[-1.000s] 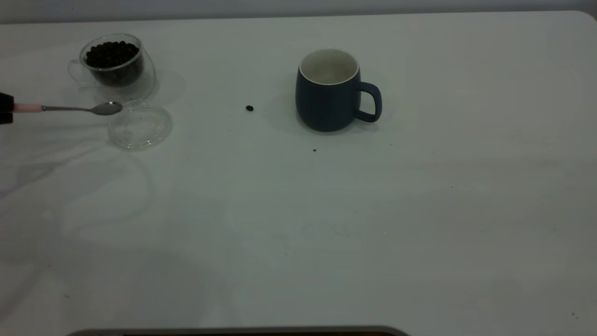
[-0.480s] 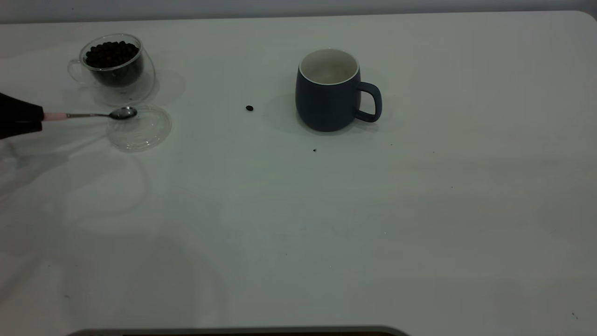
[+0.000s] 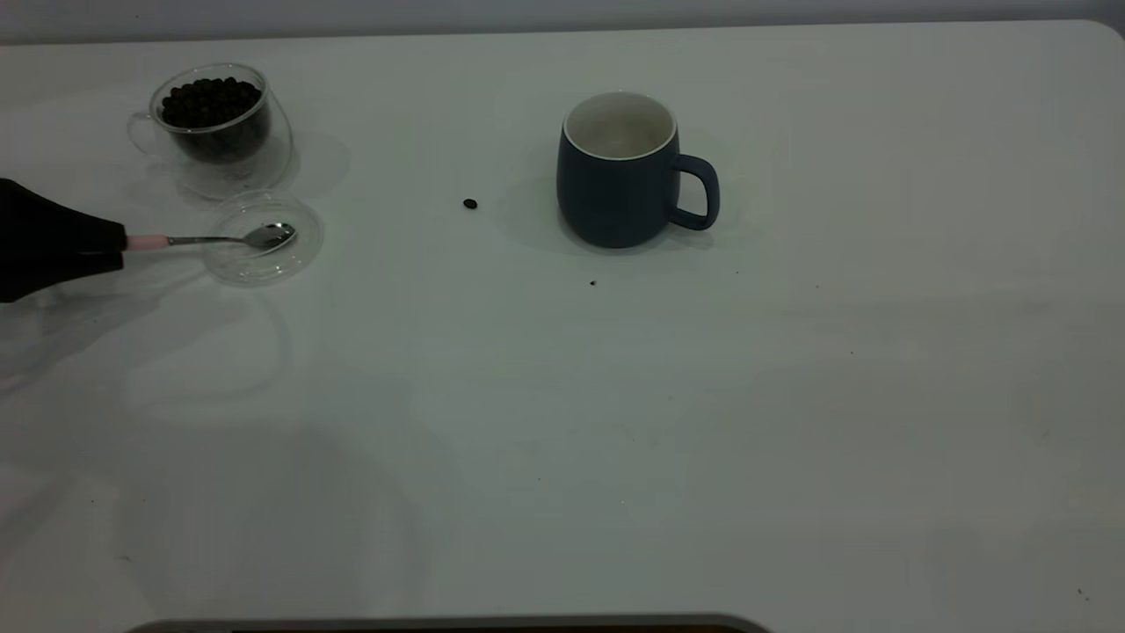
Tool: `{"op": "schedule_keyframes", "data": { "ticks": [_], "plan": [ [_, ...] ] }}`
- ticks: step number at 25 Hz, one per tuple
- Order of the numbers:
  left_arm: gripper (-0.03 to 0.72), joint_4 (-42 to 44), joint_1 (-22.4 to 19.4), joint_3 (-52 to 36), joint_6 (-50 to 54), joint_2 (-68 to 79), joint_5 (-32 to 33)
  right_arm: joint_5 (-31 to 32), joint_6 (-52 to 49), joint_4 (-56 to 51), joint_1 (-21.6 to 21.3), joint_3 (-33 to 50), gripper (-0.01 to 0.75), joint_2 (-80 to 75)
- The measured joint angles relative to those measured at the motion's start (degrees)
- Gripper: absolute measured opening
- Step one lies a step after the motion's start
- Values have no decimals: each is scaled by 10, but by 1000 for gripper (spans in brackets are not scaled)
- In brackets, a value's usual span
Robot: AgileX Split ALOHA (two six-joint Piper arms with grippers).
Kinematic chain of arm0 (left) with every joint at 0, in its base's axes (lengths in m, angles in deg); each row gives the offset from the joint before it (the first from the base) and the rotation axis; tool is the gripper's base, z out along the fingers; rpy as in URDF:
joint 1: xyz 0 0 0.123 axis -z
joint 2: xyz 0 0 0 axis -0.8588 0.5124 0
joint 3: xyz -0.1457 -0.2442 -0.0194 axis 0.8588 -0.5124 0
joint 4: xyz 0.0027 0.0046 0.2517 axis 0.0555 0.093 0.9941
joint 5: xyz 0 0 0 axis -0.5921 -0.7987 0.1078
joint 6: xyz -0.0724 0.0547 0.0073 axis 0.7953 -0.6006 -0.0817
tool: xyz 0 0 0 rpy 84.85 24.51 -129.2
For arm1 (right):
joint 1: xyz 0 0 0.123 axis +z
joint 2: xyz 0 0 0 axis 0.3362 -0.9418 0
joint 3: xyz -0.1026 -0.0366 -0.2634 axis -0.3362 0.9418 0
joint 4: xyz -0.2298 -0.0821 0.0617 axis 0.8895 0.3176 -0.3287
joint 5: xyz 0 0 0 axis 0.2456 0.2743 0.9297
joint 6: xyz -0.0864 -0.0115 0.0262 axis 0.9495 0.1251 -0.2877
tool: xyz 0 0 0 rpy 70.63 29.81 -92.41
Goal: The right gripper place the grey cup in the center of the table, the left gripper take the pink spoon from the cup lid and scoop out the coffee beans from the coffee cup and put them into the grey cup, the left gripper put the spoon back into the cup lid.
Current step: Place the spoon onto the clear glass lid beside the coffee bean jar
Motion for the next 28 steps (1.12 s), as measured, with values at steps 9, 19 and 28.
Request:
{"op": "schedule_keyframes", "data": {
  "ticks": [9, 19, 28],
  "plan": [
    [134, -37, 19, 0, -24, 5, -2, 0, 0, 0, 0, 0, 590, 0],
    [290, -46, 33, 0, -29, 22, -13, 0, 0, 0, 0, 0, 590, 0],
    [642, -46, 33, 1, -84, 21, -15, 0, 0, 0, 0, 0, 590, 0]
  ]
}}
